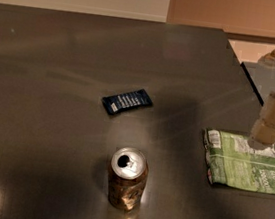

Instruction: Move green jalapeno chip bag near rxbar blueberry

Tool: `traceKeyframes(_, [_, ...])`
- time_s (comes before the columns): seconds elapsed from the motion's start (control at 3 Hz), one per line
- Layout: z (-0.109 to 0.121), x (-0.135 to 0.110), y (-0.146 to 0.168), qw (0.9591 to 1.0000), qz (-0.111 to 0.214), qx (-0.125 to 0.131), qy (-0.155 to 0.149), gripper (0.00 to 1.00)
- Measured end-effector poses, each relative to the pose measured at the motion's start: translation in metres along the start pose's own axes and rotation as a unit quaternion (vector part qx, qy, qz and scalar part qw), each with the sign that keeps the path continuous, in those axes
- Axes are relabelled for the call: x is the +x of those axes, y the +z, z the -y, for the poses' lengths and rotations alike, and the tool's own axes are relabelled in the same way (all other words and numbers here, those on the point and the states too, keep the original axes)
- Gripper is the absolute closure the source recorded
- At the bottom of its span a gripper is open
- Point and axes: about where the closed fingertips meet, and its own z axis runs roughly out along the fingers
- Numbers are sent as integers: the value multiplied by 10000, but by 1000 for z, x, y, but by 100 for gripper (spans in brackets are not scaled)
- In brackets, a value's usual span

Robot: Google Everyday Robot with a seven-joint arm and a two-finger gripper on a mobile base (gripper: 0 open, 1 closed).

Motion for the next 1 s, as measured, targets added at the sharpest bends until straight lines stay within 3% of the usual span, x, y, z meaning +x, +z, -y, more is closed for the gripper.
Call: traceKeyframes(1.0, [-5, 9, 19, 9995, -58, -174, -238, 0])
